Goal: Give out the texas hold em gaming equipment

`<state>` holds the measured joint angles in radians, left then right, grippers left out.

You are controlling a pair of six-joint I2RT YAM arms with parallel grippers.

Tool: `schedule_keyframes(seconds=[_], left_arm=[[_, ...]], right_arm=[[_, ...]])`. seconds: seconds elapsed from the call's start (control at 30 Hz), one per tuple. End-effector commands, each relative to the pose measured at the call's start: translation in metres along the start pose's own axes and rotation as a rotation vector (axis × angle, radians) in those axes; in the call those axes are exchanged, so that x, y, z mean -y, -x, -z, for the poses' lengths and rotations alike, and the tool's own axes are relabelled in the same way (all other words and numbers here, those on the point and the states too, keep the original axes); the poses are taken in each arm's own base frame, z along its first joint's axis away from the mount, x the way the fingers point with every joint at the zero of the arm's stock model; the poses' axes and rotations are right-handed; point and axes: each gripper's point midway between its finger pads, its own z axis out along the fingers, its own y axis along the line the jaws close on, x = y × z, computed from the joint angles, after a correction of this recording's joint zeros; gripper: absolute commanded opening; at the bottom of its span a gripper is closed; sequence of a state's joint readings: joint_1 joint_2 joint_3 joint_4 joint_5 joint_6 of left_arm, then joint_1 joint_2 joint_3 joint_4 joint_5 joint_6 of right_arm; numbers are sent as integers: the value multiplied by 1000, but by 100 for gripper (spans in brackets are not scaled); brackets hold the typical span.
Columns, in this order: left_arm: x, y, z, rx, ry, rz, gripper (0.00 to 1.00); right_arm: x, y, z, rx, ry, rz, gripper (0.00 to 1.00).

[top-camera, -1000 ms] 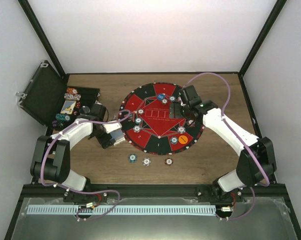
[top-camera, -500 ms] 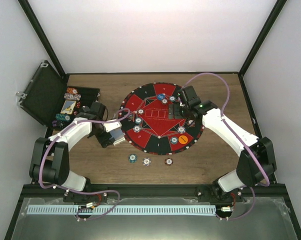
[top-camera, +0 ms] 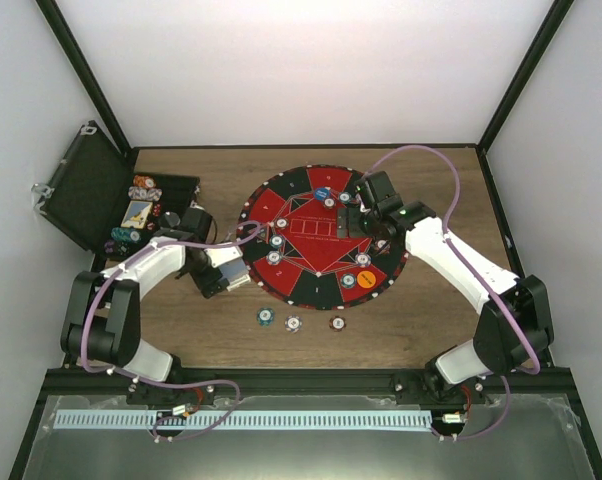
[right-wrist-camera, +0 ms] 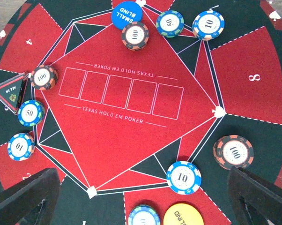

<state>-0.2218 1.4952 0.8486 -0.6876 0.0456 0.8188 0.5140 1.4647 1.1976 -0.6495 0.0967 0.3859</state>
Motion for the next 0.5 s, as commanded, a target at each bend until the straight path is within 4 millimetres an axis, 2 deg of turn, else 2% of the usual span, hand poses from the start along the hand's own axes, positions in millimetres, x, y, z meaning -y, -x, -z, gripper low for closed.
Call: schedule_keyframes(seconds=[0.0,0.23,0.47], left_arm=[[-2,1,-9,-11,1,2,100],[-6,-2,-21,-32,11,23,100],[-10,5,-22,-13,17,30,100]], right_arm=[[-11,13,17,47,37,-3,100],[-11,13,17,47,37,-2,100],[-13,12,19,49,42,-1,100]])
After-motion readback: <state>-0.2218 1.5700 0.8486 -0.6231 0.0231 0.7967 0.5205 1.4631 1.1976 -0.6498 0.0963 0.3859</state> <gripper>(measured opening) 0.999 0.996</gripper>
